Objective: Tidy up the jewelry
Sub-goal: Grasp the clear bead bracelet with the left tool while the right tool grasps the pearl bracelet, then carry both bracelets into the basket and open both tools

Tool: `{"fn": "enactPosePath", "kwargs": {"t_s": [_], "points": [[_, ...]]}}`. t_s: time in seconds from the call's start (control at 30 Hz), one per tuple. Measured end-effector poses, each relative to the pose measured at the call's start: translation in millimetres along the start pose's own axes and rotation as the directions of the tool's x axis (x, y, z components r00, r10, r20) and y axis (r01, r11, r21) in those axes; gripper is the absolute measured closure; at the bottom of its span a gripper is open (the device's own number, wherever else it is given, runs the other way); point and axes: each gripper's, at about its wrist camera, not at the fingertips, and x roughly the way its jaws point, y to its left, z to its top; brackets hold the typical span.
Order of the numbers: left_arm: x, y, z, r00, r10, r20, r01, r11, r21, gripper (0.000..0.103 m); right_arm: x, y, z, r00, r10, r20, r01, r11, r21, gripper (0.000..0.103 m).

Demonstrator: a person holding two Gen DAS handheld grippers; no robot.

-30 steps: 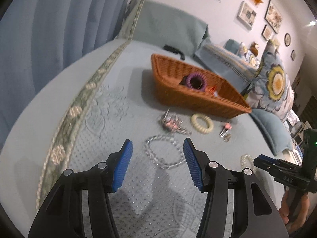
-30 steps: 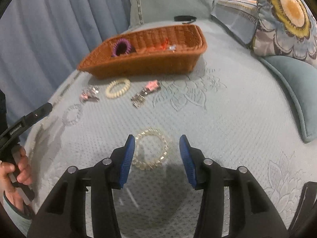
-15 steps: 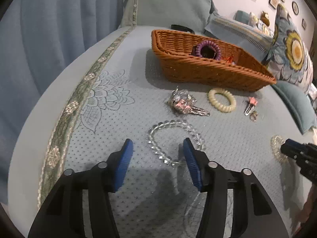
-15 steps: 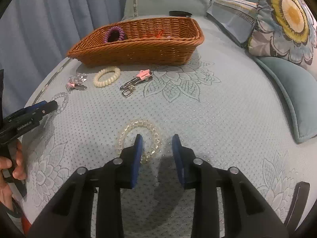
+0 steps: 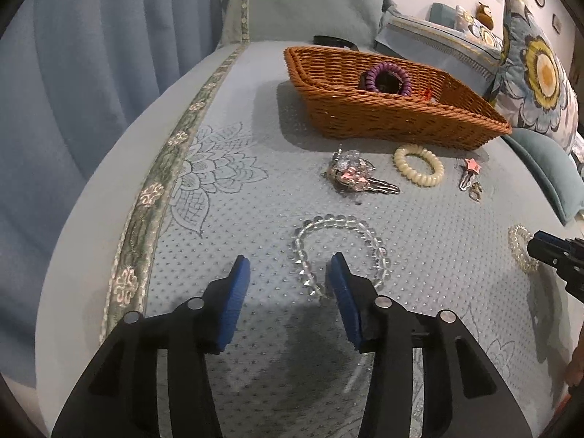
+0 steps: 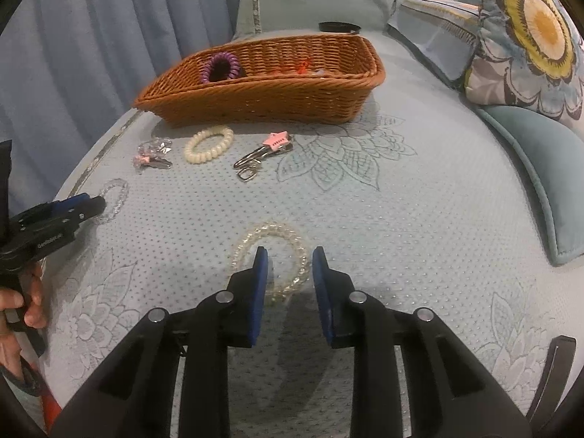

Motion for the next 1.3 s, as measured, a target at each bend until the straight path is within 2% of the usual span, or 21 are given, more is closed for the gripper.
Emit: {"fn": "enactPosePath", "kwargs": {"t_s": [0.23,0.3,0.37,0.4,0.43,0.47,0.57,0.77,0.9,1.07,1.3], "points": [[2,-8,-2,0.999,0.036,0.018,-0.036,0.999,0.003,0.058,6,4,-2,1.0,-0.029,-0.009,0.028,0.999,-0.026,0.08],[1,-9,-2,0.999,0.037,0.022,-0.037,0.999,0.003,0.061,8,6,-3,0.999,-0.041,-0.003,0.041,0.999,-0.033,0.081],[1,-9,-2,0.999,0.032,0.025,-0.032,0.999,0.003,0.069,8,8,-3,0.999,-0.051,0.003,0.051,0.998,-0.048,0.086],[1,-10,-2,0.999,0.036,0.026,-0.036,0.999,0.007,0.077,8,9,-3,0.999,-0.042,0.005,0.042,0.998,-0.053,0.093],[1,-12,-2,0.999,0.037,0.029,-0.037,0.999,0.013,0.089,8,9,-3,0.999,-0.039,0.005,0.039,0.998,-0.055,0.095],[0,-13,-2,0.999,0.04,0.033,-0.041,0.999,0.02,0.096,8,9,-3,0.999,-0.041,0.008,0.041,0.998,-0.057,0.095],[-1,-12,-2,0.999,0.028,0.044,-0.029,0.999,0.017,0.097,6,11,-3,0.999,-0.028,0.015,0.029,0.998,-0.064,0.095],[-16,-11,1,0.992,-0.066,0.111,0.067,0.998,-0.008,0.097,-3,17,-2,0.999,0.006,0.045,-0.003,0.997,-0.076,0.095],[-26,-12,3,0.979,-0.131,0.158,0.135,0.991,-0.017,0.097,-10,17,0,0.997,0.018,0.07,-0.012,0.997,-0.074,0.095],[-35,-11,5,0.954,-0.219,0.207,0.231,0.972,-0.036,0.097,-20,15,2,0.995,0.034,0.098,-0.028,0.998,-0.058,0.095],[-49,-19,4,0.924,-0.279,0.262,0.29,0.957,-0.002,0.097,-29,11,5,0.991,0.04,0.127,-0.034,0.998,-0.048,0.095]]}}
